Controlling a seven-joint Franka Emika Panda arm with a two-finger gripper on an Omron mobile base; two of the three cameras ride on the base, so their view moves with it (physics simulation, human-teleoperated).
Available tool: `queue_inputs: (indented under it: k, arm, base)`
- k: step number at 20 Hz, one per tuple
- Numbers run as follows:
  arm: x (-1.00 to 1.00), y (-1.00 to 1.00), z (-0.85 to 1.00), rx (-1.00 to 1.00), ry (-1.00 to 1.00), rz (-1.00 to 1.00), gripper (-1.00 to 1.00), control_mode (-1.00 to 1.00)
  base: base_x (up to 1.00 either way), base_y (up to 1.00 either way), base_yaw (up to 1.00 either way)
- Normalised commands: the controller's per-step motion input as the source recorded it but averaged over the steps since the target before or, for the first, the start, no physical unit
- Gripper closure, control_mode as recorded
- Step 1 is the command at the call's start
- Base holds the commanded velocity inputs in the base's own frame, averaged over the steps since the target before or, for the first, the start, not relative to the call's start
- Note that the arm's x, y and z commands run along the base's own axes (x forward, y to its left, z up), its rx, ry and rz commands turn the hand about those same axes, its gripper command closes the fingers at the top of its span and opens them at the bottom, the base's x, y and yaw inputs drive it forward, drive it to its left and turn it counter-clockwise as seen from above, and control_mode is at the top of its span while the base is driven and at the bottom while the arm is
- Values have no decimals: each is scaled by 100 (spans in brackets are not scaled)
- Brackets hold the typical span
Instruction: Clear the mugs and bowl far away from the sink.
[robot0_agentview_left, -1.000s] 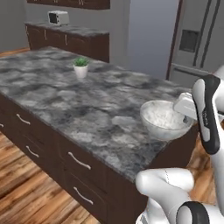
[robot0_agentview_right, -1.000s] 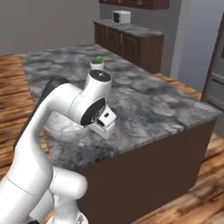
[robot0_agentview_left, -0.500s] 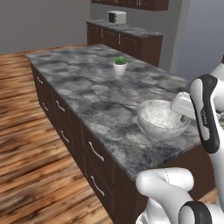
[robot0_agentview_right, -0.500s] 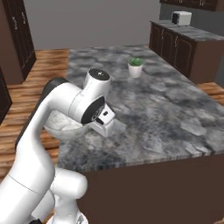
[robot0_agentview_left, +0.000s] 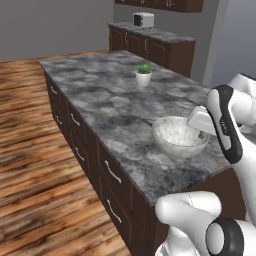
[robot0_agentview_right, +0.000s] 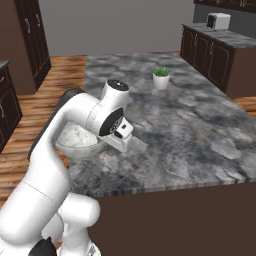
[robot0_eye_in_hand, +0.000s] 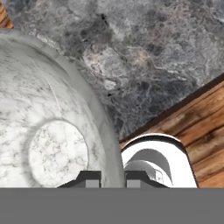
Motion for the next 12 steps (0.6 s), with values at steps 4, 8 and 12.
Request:
queue_inputs:
  k: [4, 8, 12]
  arm:
    - [100, 0, -36, 0, 11, 7, 100, -100]
    - [96, 0, -32, -2, 0, 0, 100, -100]
    - [67, 0, -39, -3, -9, 0, 100, -100]
  base:
    - [0, 0, 0]
    - [0, 0, 0]
    - [0, 0, 0]
